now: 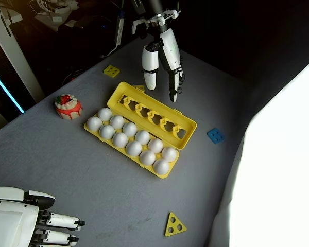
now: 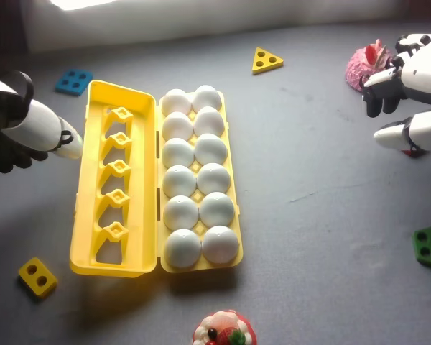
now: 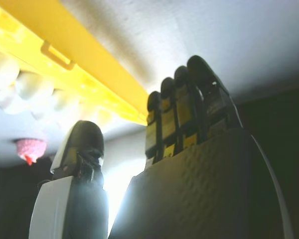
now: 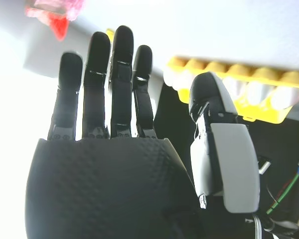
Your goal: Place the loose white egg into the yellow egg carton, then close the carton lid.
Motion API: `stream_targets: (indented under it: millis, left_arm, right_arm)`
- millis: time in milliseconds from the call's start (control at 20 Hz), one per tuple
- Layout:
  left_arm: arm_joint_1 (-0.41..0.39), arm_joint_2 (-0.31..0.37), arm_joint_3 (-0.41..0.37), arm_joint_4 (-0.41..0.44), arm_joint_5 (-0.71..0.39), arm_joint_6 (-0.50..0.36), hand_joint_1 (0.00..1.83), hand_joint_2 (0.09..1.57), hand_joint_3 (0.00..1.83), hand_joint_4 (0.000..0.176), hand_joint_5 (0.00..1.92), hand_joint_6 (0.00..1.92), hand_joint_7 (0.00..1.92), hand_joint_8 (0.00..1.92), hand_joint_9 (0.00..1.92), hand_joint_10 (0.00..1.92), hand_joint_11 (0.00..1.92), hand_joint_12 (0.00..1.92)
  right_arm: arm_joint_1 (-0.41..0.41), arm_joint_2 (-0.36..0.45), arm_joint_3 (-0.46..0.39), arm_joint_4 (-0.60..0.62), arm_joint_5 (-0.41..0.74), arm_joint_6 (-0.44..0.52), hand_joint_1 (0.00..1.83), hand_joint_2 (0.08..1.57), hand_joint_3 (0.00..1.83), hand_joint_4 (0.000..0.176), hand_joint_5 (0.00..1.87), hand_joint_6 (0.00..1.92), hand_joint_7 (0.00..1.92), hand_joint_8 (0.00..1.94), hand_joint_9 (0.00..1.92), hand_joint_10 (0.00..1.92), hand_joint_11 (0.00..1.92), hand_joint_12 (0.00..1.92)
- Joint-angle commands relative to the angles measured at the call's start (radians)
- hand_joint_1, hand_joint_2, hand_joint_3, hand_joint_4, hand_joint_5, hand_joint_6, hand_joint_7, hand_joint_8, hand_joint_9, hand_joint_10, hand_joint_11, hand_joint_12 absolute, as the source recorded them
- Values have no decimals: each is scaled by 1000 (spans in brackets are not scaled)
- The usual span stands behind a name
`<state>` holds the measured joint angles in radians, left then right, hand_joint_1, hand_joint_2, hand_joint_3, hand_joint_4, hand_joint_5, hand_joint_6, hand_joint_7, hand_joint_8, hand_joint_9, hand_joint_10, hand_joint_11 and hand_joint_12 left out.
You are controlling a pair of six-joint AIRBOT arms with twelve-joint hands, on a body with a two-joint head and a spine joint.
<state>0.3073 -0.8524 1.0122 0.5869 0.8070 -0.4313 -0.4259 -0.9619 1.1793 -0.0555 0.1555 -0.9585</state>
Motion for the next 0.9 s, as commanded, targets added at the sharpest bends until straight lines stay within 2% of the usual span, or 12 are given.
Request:
stream_targets:
  millis: [0, 200, 350, 650, 750, 850]
  left_arm:
    - [3, -6, 5, 32, -45, -19, 434, 1328, 0, 0, 466, 38, 499, 26, 465, 54, 0, 1299]
    - [41, -23, 22, 32, -69, -73, 394, 1346, 5, 0, 425, 13, 544, 27, 540, 93, 0, 1415]
    - [75, -31, 35, 32, -97, -102, 389, 1342, 1, 0, 413, 6, 552, 25, 530, 104, 0, 1420]
    - [118, -46, 51, 32, -130, -146, 373, 1366, 8, 0, 417, 4, 552, 14, 498, 103, 0, 1385]
    - [122, -53, 53, 31, -134, -155, 386, 1367, 7, 0, 420, 5, 548, 10, 490, 100, 0, 1367]
    - [122, -56, 53, 29, -135, -158, 402, 1360, 2, 0, 416, 2, 527, 4, 466, 91, 0, 1353]
  right_arm:
    - [16, 5, 1, 5, 86, -2, 342, 1296, 2, 0, 433, 882, 613, 611, 374, 1261, 69, 1921]
    - [22, 1, -4, 5, 79, -2, 390, 1291, 0, 0, 402, 886, 552, 664, 340, 1269, 72, 1921]
    - [31, 0, -5, 5, 84, -1, 349, 1300, 2, 0, 414, 850, 537, 670, 327, 1267, 65, 1920]
    - [35, -1, -16, 5, 105, -1, 452, 1269, 0, 0, 485, 819, 610, 643, 402, 1256, 101, 1921]
    - [36, -2, -19, 5, 117, -1, 388, 1289, 2, 0, 422, 854, 566, 646, 354, 1279, 51, 1921]
    - [36, -2, -20, 5, 121, -1, 409, 1282, 0, 0, 439, 857, 568, 644, 353, 1280, 56, 1921]
